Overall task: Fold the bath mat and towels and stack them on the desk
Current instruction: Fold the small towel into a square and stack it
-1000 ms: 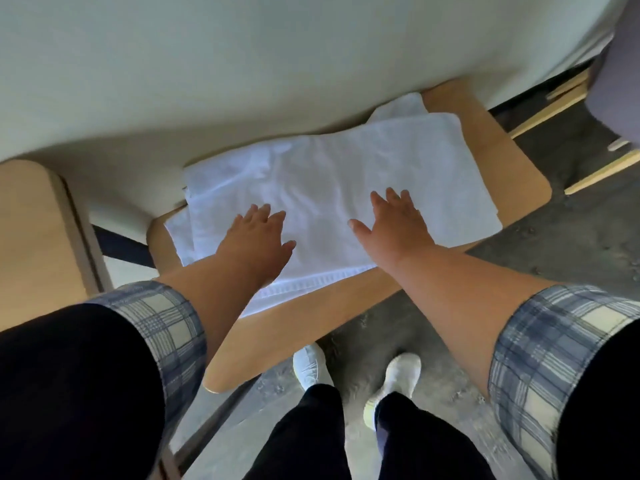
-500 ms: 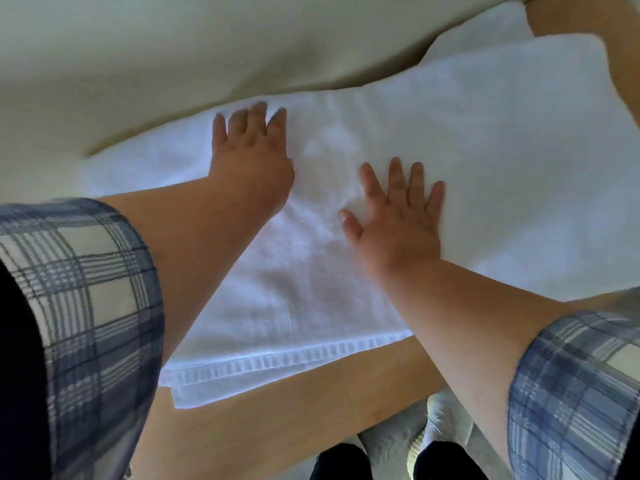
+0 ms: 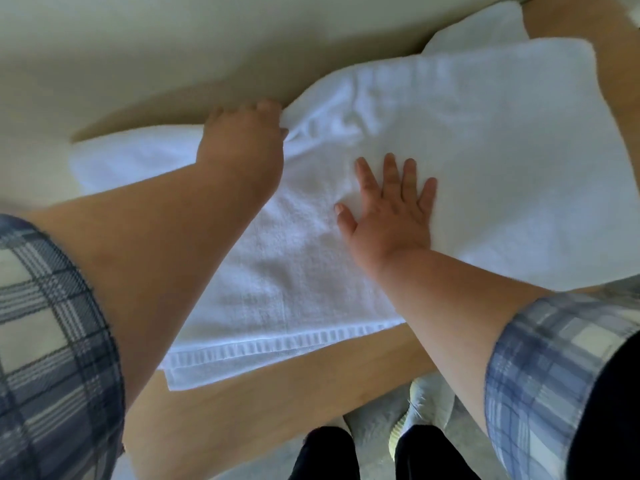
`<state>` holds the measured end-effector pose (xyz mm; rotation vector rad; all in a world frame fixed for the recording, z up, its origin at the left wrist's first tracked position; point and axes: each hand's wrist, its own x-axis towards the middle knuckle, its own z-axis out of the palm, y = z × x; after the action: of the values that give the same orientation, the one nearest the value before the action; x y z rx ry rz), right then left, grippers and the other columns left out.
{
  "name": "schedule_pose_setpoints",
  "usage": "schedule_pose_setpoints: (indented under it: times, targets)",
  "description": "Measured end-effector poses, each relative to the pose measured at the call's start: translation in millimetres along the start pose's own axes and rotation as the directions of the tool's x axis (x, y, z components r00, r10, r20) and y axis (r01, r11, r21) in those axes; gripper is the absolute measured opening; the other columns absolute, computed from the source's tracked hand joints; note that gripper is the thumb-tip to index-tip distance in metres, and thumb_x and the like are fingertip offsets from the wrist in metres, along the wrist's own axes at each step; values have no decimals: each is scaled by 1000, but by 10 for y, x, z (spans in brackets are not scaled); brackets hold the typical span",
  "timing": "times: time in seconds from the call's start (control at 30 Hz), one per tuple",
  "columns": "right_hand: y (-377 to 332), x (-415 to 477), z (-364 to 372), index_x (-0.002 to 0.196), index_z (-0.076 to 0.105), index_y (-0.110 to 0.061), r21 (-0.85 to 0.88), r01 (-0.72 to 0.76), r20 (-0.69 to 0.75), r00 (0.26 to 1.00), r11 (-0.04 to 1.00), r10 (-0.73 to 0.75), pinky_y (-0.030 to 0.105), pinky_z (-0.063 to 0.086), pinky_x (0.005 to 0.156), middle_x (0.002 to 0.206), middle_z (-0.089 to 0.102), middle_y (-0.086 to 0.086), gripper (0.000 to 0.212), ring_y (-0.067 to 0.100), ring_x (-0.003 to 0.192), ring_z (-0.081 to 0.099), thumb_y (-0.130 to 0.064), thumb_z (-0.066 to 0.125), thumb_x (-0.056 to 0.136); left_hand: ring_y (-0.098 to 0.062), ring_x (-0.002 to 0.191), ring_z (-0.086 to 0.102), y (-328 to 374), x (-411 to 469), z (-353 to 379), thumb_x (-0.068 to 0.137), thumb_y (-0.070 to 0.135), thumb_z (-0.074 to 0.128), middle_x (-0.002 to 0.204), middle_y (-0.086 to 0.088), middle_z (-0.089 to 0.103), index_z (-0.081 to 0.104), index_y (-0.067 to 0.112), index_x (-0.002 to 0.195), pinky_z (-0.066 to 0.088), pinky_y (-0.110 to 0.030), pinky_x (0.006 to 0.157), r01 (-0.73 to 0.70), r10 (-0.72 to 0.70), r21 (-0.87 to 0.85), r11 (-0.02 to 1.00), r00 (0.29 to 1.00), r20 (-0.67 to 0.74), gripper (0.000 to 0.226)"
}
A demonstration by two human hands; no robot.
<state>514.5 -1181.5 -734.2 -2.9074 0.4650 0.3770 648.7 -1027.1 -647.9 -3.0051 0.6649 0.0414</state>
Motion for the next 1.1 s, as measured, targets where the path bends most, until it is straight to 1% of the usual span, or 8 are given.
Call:
schedule_pose_setpoints:
  times: [0.1, 0.2, 0.3, 0.4, 0.47, 0.57, 0.8, 1.1]
  targets:
    - [56, -79, -192, 156, -5, -38, 209, 41, -42, 999, 977, -32, 53, 2, 122, 167, -7, 4, 79, 27, 153, 3, -63, 37, 93, -35, 72, 48, -18, -438, -105, 102, 24, 44, 88, -17, 59, 52, 8, 114, 40, -48, 82, -139, 124, -118, 983, 984, -128, 21]
    - [207, -77, -568, 156, 7, -38, 593, 102, -249, 967, 799, 61, 36, 29, 116, 167, -5, 2, 85, 24, 150, 18, -47, 60, 91, -37, 76, 51, -33, -748, -249, 102, 26, 43, 88, -17, 58, 53, 12, 117, 42, -48, 77, -206, 176, -171, 964, 969, -172, 23]
    - [522, 148, -1065, 156, 16, -35, 354, 132, -395, 919, 926, 20, 36, 25, 113, 166, 4, 4, 90, 31, 147, 19, -59, 62, 83, -39, 82, 53, 20, -984, -386, 101, 28, 41, 92, -19, 57, 55, 13, 124, 43, -47, 73, -200, 171, -207, 958, 974, -146, 31]
    - [854, 463, -1471, 147, 37, -30, 44, 157, -226, 964, 987, -143, 56, 14, 117, 165, 16, 8, 77, 33, 152, 7, -65, 59, 82, -43, 89, 55, 61, -1152, -507, 100, 26, 44, 99, -21, 59, 57, 12, 126, 46, -50, 74, -181, 150, -244, 953, 979, -138, 31]
    - [925, 539, -1615, 130, 54, -17, 88, 241, -93, 968, 967, -233, 55, 26, 114, 150, 41, 17, 56, 35, 147, 22, -54, 63, 89, -43, 92, 56, 74, -1240, -576, 100, 26, 44, 101, -20, 60, 57, 13, 125, 47, -49, 70, -164, 123, -263, 951, 979, -165, 32]
    - [877, 302, -1738, 113, 58, -1, 215, 272, -157, 957, 938, -242, 34, 40, 80, 112, 61, 24, 53, 38, 111, 54, -48, 63, 91, -42, 86, 56, 148, -1370, -804, 99, 30, 41, 100, -19, 59, 56, 15, 122, 42, -44, 60, -73, 12, -303, 950, 980, -199, 32]
    - [744, -781, -2529, 70, 38, -17, 230, 354, -288, 915, 906, -284, 33, 34, 60, 67, 49, 0, 53, 29, 76, 51, -59, 67, 82, -43, 82, 60, 375, -1698, -1849, 102, 35, 46, 106, -19, 61, 58, 12, 124, 42, -41, 61, 4, -78, -377, 926, 980, -182, 34]
    - [346, -2004, -3972, 66, 33, -28, 226, 640, -392, 750, 735, -532, 33, 31, 55, 61, 39, -11, 42, 21, 63, 47, -40, 69, 84, -39, 84, 63, 1010, -2310, -3509, 97, 35, 56, 106, -13, 64, 61, 19, 125, 32, -32, 64, -4, -154, -417, 909, 926, -344, 32]
